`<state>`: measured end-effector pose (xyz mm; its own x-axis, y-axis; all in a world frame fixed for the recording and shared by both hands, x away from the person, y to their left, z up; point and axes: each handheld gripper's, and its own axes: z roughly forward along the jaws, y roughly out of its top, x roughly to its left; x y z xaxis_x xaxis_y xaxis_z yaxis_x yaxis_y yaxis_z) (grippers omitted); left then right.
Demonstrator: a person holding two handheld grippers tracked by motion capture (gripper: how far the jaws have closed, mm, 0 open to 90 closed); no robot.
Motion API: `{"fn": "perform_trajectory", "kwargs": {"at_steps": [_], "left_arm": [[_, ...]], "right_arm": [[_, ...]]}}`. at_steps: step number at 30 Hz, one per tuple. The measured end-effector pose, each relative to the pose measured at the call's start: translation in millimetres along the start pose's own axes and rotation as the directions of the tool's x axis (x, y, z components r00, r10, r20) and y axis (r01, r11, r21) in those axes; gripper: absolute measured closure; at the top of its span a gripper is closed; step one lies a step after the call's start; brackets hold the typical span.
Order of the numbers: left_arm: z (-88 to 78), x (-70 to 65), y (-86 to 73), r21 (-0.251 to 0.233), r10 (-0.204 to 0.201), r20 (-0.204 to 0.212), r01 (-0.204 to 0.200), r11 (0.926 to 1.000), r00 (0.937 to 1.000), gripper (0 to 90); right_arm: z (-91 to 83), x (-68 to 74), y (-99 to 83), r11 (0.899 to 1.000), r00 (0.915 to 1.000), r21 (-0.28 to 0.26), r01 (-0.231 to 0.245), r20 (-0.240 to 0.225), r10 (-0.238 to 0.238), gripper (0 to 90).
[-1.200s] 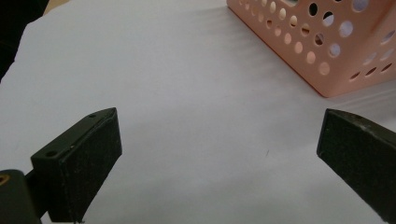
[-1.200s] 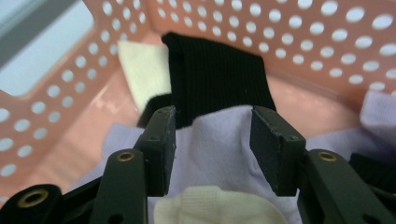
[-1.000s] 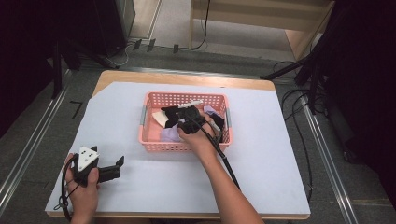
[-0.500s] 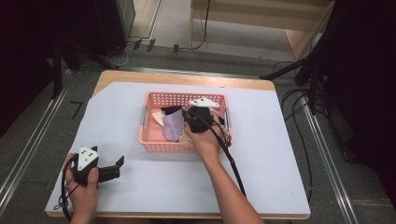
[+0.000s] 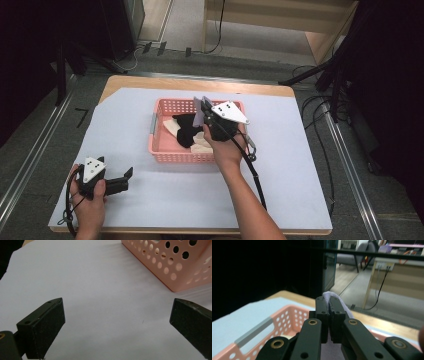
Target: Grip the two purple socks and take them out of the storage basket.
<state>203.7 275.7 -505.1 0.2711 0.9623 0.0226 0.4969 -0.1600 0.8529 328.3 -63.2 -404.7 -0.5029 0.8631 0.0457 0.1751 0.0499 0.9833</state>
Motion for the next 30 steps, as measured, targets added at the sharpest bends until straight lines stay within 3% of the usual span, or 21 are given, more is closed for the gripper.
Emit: {"fn": "perform_trajectory", "kwargs": {"at_steps": [9, 15, 24, 30], "left_arm": [[0.6, -0.6, -0.1, -0.007, -0.010, -0.002, 0.010, 0.9999, 0.9999, 0.6], [0.4, -0.6, -0.2, -0.005, -0.005, -0.004, 0.005, 1.0000, 1.0000, 0.6], [0.2, -0.3, -0.1, 0.000, -0.003, -0.002, 0.003, 1.0000, 1.0000, 0.6], [0.4, -0.6, -0.2, -0.004, -0.004, -0.005, 0.004, 1.0000, 1.0000, 0.6]], "right_arm": [[-14.9, -17.0, 8.4, 0.993, 0.9987, -0.117, 0.023, 0.048, -0.018, 88.1], [-30.2, -35.8, 16.3, 0.976, 0.9947, -0.210, 0.053, 0.097, -0.033, 88.2], [-49.8, -64.6, 21.6, 0.964, 0.9821, -0.261, 0.058, 0.188, -0.008, 88.2], [-60.1, -81.2, 19.8, 0.964, 0.9713, -0.261, 0.054, 0.238, 0.010, 88.3]]}}
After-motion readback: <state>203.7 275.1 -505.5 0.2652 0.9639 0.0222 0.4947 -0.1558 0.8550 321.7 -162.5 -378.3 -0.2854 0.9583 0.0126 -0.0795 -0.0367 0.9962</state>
